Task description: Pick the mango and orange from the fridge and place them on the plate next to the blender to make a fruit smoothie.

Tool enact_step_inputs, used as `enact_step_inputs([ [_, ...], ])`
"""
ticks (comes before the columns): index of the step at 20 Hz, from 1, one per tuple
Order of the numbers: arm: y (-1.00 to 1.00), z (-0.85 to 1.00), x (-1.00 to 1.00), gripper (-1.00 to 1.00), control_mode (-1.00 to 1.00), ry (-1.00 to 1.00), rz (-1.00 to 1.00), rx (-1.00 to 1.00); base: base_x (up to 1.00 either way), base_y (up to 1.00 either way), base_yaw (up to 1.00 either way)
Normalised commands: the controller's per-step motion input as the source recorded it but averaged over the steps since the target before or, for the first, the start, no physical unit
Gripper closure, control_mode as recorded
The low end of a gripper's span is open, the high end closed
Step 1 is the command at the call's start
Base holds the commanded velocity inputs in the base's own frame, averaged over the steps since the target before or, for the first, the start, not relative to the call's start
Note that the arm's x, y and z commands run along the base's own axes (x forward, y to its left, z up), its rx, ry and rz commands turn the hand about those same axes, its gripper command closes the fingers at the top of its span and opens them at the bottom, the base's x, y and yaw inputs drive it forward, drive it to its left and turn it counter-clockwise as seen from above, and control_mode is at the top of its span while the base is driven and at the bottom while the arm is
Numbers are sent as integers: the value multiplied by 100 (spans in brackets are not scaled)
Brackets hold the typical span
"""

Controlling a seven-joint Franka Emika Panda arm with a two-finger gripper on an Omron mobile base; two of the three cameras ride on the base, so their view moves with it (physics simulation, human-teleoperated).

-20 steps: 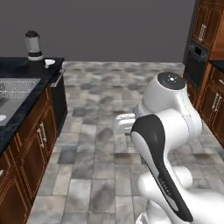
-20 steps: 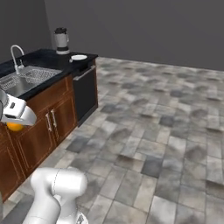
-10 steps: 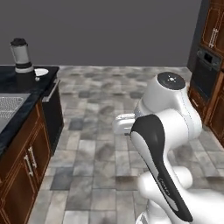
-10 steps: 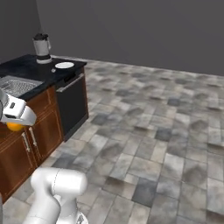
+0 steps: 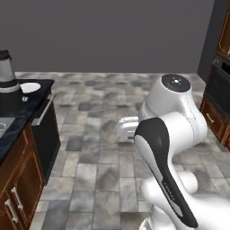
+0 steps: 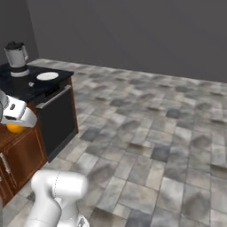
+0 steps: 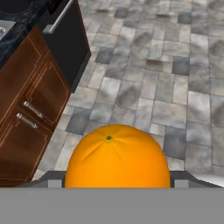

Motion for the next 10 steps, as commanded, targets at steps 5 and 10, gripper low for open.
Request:
enact_step_inputs([
  [5, 0, 0, 0, 100, 100, 0, 0, 0, 100, 7, 0],
  [10, 0, 0, 0, 100, 100, 0, 0, 0, 100, 3, 0],
])
